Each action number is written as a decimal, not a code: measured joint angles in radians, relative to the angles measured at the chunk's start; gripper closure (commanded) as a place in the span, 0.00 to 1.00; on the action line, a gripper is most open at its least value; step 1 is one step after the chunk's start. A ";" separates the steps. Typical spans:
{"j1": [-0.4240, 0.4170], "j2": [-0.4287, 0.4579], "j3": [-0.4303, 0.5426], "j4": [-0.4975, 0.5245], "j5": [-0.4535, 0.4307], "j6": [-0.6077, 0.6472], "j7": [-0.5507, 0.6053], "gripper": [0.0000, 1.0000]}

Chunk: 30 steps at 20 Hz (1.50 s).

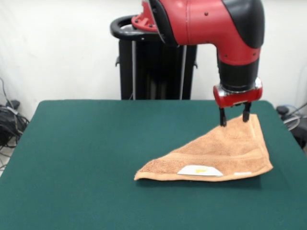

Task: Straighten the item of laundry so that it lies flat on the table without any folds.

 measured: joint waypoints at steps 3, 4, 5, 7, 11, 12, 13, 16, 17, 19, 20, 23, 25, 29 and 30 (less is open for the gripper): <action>0.023 0.000 -0.013 -0.005 0.018 0.000 0.000 0.00; 0.029 0.001 -0.016 -0.008 0.024 0.000 0.000 0.00; 0.037 0.004 -0.020 -0.013 0.033 0.000 0.000 0.00; 0.050 0.014 -0.030 -0.023 0.049 0.000 0.000 0.00; 0.067 0.035 -0.043 -0.046 0.078 0.000 0.000 0.00; 0.078 0.045 -0.053 -0.057 0.097 0.000 0.000 0.00; 0.082 0.047 -0.057 -0.061 0.103 0.000 0.001 0.00; 0.113 0.052 -0.087 -0.075 0.140 0.000 0.011 0.00; 0.122 0.052 -0.096 -0.078 0.151 0.000 0.018 0.00; 0.138 0.052 -0.111 -0.083 0.175 0.000 0.036 0.00; 0.156 0.052 -0.127 -0.088 0.217 0.000 0.071 0.00; 0.165 0.051 -0.130 -0.092 0.287 0.000 0.137 0.00; 0.166 0.051 -0.130 -0.097 0.335 0.001 0.196 0.00; 0.166 0.050 -0.130 -0.107 0.396 0.002 0.291 0.00; 0.166 0.050 -0.130 -0.110 0.409 0.002 0.314 0.00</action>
